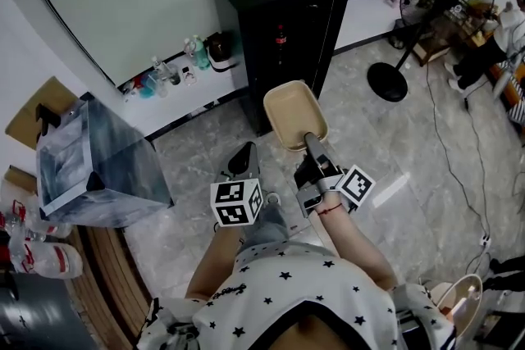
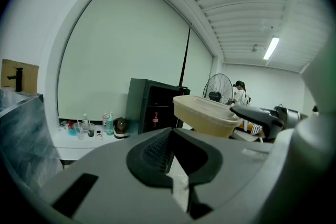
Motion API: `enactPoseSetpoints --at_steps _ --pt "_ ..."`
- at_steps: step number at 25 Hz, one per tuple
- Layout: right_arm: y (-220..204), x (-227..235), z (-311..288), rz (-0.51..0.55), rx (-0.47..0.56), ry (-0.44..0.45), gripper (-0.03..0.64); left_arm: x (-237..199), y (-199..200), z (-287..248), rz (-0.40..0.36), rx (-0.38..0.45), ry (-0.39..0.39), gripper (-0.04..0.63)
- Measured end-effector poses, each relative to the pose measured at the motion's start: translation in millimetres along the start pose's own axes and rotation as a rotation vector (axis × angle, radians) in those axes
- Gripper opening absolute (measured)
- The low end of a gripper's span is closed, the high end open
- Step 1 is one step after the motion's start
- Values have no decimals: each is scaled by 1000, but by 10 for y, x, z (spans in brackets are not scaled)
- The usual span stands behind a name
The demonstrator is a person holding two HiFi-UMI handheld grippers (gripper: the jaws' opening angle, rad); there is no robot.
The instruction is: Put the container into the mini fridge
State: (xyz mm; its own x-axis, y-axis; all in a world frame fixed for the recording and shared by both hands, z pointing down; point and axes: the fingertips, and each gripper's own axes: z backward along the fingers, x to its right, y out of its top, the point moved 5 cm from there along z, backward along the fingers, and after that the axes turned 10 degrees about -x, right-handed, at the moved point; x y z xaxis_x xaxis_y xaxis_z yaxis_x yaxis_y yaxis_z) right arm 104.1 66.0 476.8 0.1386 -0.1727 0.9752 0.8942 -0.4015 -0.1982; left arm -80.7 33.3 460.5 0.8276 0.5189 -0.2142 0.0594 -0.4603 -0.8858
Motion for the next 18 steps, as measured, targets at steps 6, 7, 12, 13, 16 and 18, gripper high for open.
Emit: enactPoseSetpoints --at_steps 6,7,12,13,16,18 --pt "366 61 -512 8 15 -8 216 -253 384 -513 -6 2 -12 12" --pt "422 77 -605 6 18 -9 216 -298 443 -600 -8 1 -14 12" --pt "664 127 -1016 -3 33 -11 216 -489 701 -981 -22 -2 -29 12" --pt "709 140 -1099 -1 34 -11 216 -532 746 -1052 -23 -1 -31 12" --pt "825 177 -1340 1 40 -8 216 -670 854 -1249 -22 -3 -35 12" --pt "897 202 -1471 -2 45 -6 216 -744 904 -1364 -20 -8 -37 12"
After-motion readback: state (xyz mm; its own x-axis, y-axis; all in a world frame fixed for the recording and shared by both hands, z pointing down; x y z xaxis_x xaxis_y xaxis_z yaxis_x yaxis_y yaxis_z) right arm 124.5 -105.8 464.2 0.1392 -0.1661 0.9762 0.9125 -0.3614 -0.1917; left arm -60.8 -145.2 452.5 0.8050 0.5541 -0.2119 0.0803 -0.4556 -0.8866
